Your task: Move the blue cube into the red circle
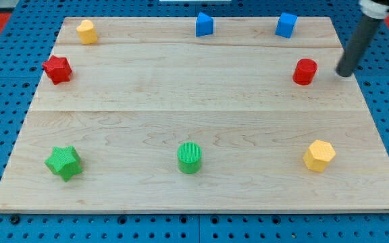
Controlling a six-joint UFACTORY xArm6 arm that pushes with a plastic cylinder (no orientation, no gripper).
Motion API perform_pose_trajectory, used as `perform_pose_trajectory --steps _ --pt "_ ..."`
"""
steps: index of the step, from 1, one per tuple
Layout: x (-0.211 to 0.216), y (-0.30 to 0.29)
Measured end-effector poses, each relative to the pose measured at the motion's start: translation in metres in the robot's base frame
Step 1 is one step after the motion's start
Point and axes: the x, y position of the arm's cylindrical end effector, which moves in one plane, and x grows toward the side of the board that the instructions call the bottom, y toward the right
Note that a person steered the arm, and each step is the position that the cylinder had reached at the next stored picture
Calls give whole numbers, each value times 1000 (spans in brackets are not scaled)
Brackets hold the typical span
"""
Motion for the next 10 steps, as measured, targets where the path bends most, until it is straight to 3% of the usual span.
perform_pose_trajectory --steps 1,2,3,4,6,7,8,9,10 --pt "10 -100" --pt "23 -94" --pt "30 -36" --pt "-26 9" --pt "-164 16" --pt "-162 -57" --pt "-126 -99" --pt "-97 -110" --pt "-121 -107"
